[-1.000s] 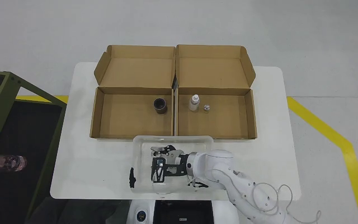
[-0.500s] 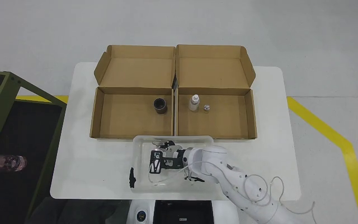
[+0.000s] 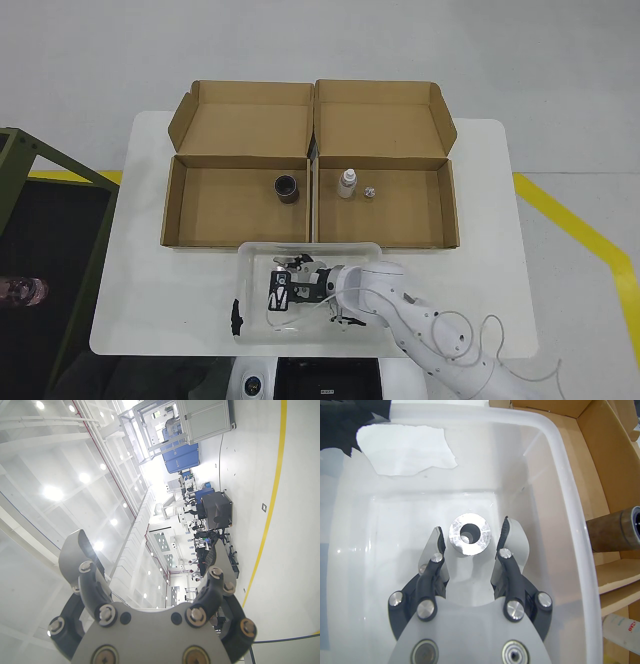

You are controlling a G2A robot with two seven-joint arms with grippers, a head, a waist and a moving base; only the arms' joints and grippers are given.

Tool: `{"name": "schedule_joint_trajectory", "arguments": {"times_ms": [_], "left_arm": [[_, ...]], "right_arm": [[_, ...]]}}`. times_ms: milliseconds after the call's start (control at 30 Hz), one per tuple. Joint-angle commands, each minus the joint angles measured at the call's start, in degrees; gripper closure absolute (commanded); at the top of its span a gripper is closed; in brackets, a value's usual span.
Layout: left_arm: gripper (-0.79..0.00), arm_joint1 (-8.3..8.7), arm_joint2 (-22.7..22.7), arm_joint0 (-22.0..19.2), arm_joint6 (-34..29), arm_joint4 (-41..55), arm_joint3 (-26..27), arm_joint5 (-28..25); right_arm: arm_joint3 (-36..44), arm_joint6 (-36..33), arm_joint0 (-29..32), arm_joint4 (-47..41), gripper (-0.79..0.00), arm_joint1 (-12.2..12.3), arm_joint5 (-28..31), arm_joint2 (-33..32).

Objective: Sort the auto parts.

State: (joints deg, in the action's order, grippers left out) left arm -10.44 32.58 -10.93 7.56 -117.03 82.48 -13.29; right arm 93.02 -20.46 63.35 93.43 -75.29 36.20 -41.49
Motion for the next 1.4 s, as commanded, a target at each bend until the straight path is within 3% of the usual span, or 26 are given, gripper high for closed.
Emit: {"name": "schedule_joint_trajectory", "arguments": {"times_ms": [0, 200, 233, 267, 900, 1133, 1367], "left_arm": [[-0.785, 0.00, 0.00, 0.00, 0.00, 0.00, 0.00, 0.00], [-0.785, 0.00, 0.00, 0.00, 0.00, 0.00, 0.00, 0.00], [-0.785, 0.00, 0.00, 0.00, 0.00, 0.00, 0.00, 0.00], [-0.785, 0.00, 0.00, 0.00, 0.00, 0.00, 0.00, 0.00], [-0.785, 0.00, 0.00, 0.00, 0.00, 0.00, 0.00, 0.00], [-0.785, 0.00, 0.00, 0.00, 0.00, 0.00, 0.00, 0.00], [-0.785, 0.00, 0.00, 0.00, 0.00, 0.00, 0.00, 0.00]], "right_arm": [[-0.12, -0.09, -0.18, -0.10, -0.339, -0.09, 0.11, 0.17], [-0.13, -0.03, -0.63, -0.54, -0.129, -0.24, 0.52, 0.20], [0.08, 0.22, -0.59, -0.96, -0.022, -0.24, 0.80, 0.12], [0.34, 0.38, -0.56, -1.27, 0.000, -0.21, 1.09, -0.03], [13.86, 3.03, 5.32, -11.67, 0.000, 2.18, 6.54, -8.52], [15.81, 3.39, 5.88, -18.59, 0.000, 2.84, 6.15, -13.25], [14.76, 1.74, 3.21, -23.03, 0.000, 2.59, 3.45, -14.00]]}}
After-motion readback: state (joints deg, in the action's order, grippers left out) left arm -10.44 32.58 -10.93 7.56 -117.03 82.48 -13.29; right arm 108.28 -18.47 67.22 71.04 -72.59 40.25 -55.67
